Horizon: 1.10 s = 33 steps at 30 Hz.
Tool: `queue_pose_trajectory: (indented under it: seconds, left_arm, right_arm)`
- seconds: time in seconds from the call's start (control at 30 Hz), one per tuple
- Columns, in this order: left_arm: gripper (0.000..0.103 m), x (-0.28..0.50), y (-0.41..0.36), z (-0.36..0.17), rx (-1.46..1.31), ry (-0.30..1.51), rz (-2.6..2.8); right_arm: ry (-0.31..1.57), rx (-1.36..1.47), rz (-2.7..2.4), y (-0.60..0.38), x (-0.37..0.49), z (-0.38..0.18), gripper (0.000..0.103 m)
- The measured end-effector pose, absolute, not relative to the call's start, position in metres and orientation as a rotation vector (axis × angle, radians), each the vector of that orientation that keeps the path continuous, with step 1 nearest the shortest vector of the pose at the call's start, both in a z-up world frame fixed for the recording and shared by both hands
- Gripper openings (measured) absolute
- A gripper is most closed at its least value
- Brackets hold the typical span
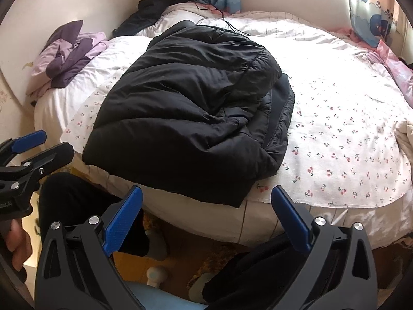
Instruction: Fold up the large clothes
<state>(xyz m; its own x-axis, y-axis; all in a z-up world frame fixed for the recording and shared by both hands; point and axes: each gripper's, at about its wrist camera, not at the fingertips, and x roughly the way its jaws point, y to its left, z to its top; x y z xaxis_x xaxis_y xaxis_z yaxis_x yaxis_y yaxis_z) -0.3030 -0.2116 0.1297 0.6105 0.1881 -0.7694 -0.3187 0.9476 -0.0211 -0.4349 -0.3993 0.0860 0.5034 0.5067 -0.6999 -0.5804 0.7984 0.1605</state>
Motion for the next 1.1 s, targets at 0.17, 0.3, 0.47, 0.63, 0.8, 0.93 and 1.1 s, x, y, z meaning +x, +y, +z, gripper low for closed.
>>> queue_pose_trajectory:
  seconds: [0.17,0.3,0.47,0.63,0.8,0.93,1.1]
  left_arm:
    - [0.096,-0.303,-0.213,0.131,-0.137,0.868,0.330]
    - [0.096,-0.305,-0.213,0.133,-0.125,0.858,0.355]
    - [0.096,-0.304,-0.211,0.133,-0.137,0.863,0.350]
    - [0.096,-0.304,-0.208,0.130,-0.155,0.868,0.346]
    - [0.096,-0.302,-0.206,0.128,-0.164,0.865,0.343]
    - [0.096,-0.301,-0.204,0.128,-0.168,0.860,0.341]
    - [0.096,-0.299,-0.203,0.126,-0.172,0.856,0.337]
  right_arm:
    - [0.796,-0.105,0.660,-0.400,-0.435,0.089,0.096]
    - [0.793,-0.115,0.643,-0.400,-0.434,0.091,0.096]
    - [0.792,-0.128,0.631,-0.398,-0.434,0.092,0.096]
    - [0.791,-0.143,0.631,-0.392,-0.433,0.093,0.096]
    - [0.790,-0.155,0.629,-0.388,-0.431,0.093,0.096]
    - [0.795,-0.161,0.632,-0.385,-0.429,0.092,0.096]
    - [0.805,-0.165,0.636,-0.383,-0.425,0.090,0.096]
